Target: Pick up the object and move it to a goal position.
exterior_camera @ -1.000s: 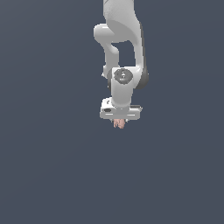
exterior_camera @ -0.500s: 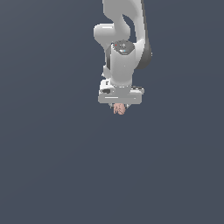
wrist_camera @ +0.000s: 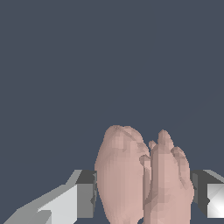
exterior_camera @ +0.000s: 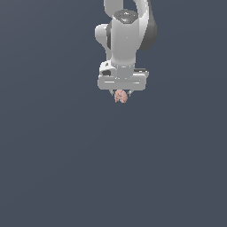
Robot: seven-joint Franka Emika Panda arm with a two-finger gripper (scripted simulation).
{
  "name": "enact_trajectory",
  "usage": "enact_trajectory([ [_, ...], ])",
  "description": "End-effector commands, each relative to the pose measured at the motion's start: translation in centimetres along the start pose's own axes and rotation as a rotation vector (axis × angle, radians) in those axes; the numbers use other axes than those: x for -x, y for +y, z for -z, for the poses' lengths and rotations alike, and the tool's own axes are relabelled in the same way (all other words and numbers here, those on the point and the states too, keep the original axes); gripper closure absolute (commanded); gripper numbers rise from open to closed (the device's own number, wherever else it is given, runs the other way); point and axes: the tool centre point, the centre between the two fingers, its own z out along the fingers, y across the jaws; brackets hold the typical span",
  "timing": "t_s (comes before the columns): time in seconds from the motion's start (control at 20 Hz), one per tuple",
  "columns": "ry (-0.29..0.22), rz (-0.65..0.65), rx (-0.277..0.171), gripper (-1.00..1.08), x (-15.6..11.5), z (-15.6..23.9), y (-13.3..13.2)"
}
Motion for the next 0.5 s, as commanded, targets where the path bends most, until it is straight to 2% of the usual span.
enact_trajectory([
  [0.0,-0.001,0.000,0.000,1.08,0.4,1.2,0.0],
  [0.45,-0.001,0.000,0.000,1.08,0.7,2.6,0.1],
])
